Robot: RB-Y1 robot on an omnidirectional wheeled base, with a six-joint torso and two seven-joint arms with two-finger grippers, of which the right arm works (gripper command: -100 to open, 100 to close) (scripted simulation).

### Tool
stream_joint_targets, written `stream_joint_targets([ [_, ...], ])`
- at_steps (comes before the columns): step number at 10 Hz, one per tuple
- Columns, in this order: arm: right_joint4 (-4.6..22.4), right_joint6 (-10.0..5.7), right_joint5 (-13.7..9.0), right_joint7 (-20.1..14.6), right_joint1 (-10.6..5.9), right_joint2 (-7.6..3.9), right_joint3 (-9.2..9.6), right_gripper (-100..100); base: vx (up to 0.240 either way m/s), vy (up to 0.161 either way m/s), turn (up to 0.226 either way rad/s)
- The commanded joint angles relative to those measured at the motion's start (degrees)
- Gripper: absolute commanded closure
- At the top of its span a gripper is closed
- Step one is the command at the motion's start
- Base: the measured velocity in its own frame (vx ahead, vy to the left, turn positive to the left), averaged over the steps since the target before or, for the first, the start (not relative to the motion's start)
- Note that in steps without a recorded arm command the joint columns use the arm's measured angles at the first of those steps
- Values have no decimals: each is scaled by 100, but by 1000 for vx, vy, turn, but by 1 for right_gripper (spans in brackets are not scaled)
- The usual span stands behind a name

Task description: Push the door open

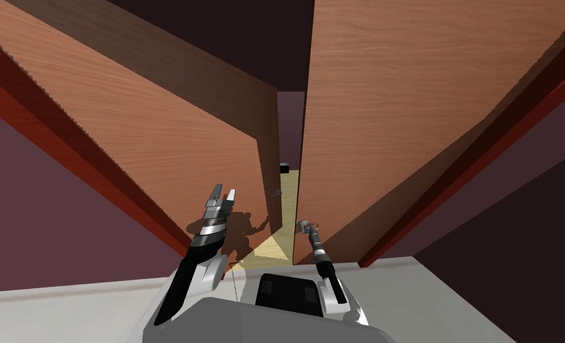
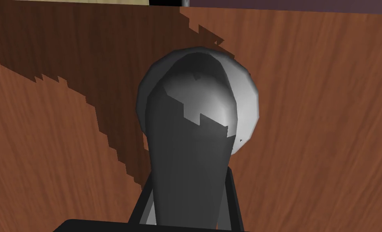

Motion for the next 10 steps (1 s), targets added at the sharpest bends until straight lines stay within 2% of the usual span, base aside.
stream_joint_targets([
  [1,119,-132,-96,94,-153,-51,-224,100,32,-28,85],
  [5,295,-229,-289,319,-310,-68,-637,100,35,-26,122],
  [6,295,-229,-289,319,-310,-68,-637,100,23,-13,52],
  [9,446,-311,-456,514,-446,-69,-992,100,33,-20,122],
  [10,446,-311,-456,514,-446,-69,-992,100,32,-27,41],
])
